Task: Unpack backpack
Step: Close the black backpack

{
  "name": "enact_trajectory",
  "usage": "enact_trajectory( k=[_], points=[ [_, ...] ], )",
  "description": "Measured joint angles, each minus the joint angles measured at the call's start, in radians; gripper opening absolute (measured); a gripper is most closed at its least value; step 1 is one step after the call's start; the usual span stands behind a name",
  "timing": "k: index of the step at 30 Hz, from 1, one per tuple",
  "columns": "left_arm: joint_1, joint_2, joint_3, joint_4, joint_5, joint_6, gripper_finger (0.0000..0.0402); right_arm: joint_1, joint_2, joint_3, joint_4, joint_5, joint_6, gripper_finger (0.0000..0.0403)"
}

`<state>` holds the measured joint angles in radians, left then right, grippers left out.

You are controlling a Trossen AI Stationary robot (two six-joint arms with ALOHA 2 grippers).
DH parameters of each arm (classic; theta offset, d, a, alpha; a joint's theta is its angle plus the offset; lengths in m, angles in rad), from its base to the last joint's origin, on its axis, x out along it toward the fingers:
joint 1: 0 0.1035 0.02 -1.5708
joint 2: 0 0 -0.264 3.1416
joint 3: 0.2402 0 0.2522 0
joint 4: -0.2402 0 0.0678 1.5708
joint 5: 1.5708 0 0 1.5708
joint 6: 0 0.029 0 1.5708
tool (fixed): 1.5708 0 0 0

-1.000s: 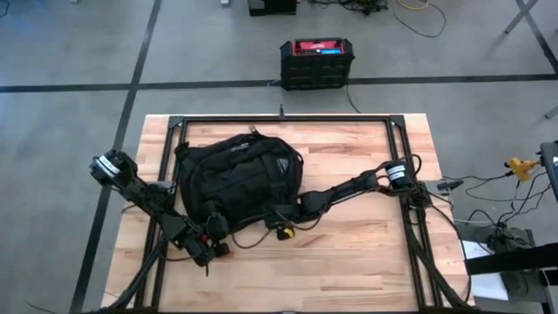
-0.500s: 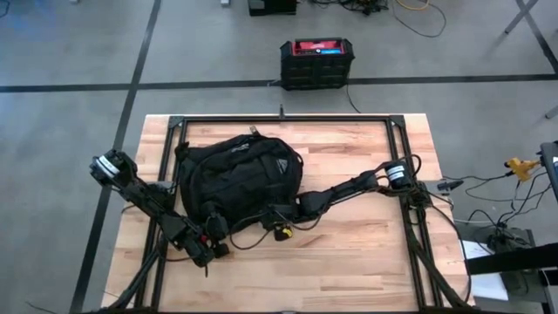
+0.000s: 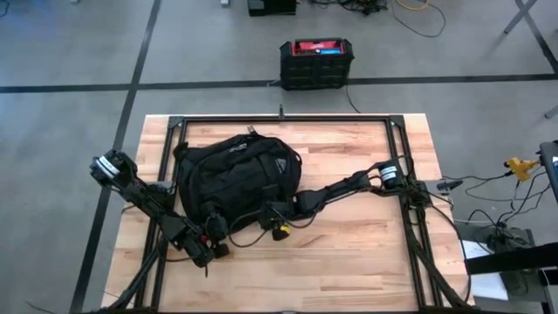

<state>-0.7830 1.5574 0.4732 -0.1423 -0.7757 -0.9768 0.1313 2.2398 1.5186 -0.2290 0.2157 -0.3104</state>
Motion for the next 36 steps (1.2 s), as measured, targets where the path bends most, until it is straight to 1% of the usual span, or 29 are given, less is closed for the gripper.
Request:
enact_trajectory(
  k=[4,6,7,11,13,15,18,23,26,32,36],
  points=[
    [0.0,0.0,0.0,0.001,0.0,0.005,0.0043,-0.003,-0.019,0.001,-0.019,-0.08,0.031,0.003],
    [0.0,0.0,-0.001,0.002,0.0,0.005,0.0043,-0.003,-0.041,0.006,-0.044,-0.136,0.054,0.0009],
    [0.0,0.0,-0.001,0.004,0.001,0.006,0.0043,0.0,-0.048,0.009,-0.057,-0.166,0.057,0.0007],
    [-0.003,0.0,0.0,0.019,0.016,0.009,0.0043,0.032,-0.095,0.014,-0.076,-0.284,0.052,0.0024],
    [-0.003,0.0,0.0,0.019,0.021,0.01,0.0043,0.051,-0.117,0.016,-0.071,-0.334,0.014,0.003],
    [-0.003,0.0,0.0,0.021,0.023,0.012,0.0043,0.072,-0.121,0.017,-0.071,-0.357,-0.029,0.0034],
    [-0.003,0.0,0.0,0.027,0.022,0.024,0.0043,0.095,-0.121,0.015,-0.08,-0.351,-0.085,0.0041],
    [-0.001,0.0,-0.002,0.029,0.005,0.048,0.0043,0.115,-0.116,0.016,-0.101,-0.228,-0.127,0.0067],
    [-0.002,0.0,-0.002,0.028,0.001,0.07,0.0043,0.125,-0.116,0.058,-0.13,-0.206,-0.146,0.0093],
    [0.0,-0.001,0.02,0.015,0.005,0.162,0.0043,0.129,-0.118,0.159,-0.197,-0.203,-0.187,0.0146],
    [0.0,-0.002,0.032,0.014,0.008,0.189,0.0043,0.096,-0.115,0.178,-0.219,-0.193,-0.26,0.0162]
  ],
)
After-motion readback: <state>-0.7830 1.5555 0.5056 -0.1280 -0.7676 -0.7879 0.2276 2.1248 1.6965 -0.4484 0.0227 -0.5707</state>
